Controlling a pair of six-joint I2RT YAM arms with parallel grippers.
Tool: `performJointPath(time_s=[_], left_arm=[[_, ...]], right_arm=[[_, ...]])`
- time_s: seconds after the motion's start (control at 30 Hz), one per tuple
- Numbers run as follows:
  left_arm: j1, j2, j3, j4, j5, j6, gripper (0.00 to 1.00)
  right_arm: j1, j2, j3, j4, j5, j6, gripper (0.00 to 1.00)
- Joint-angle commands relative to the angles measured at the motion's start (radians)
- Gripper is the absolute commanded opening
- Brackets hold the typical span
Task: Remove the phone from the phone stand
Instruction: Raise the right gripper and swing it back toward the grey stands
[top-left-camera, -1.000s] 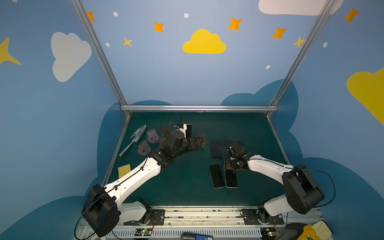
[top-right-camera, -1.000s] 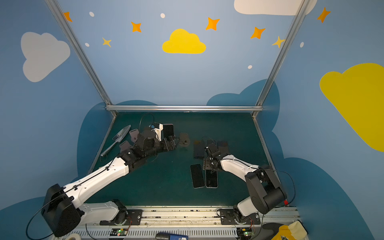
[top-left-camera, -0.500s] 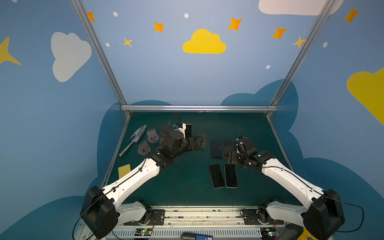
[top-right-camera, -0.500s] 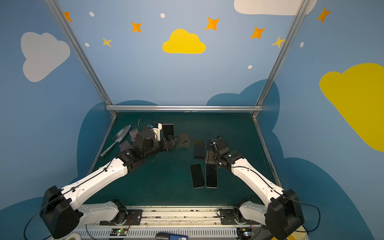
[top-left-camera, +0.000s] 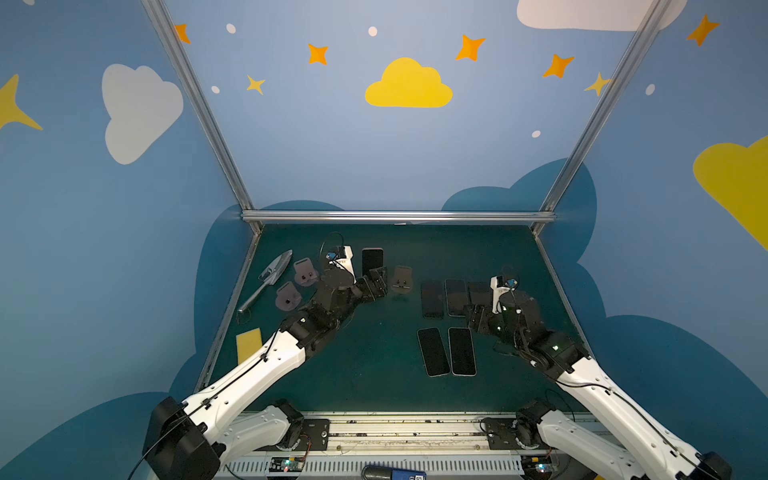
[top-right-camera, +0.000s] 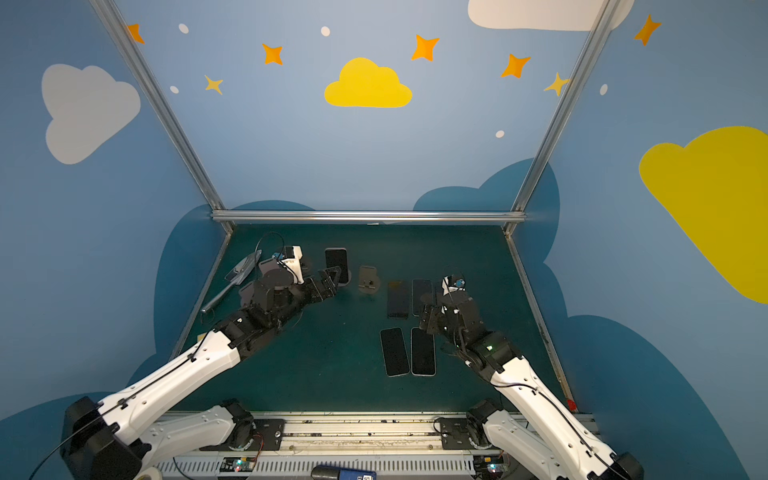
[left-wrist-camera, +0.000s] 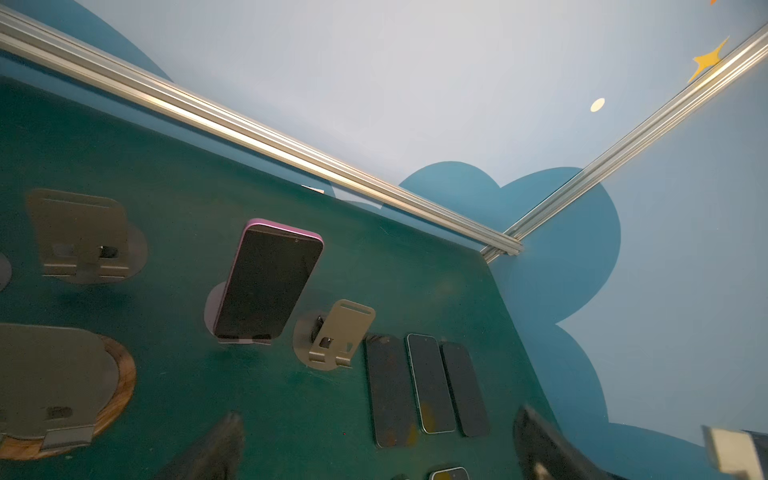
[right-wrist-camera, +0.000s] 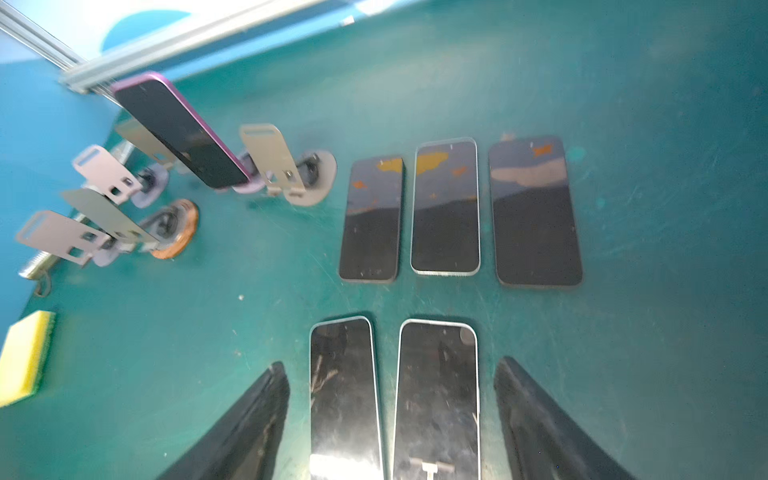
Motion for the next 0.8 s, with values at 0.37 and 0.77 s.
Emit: performJointPath(time_s=[0.37, 0.77], left_arm=[[0.000, 0.033, 0.042, -0.041, -0.093, 0.069, 1.00], [0.024, -0.009, 0.037, -0.037, -0.101, 0.055, 1.00]], right_arm=[[0.067, 0.207, 0.070, 0.124, -0.016, 0.095, 0.81], [0.203, 0.796, 0.527, 0.072, 0.158, 0.172, 0.88]])
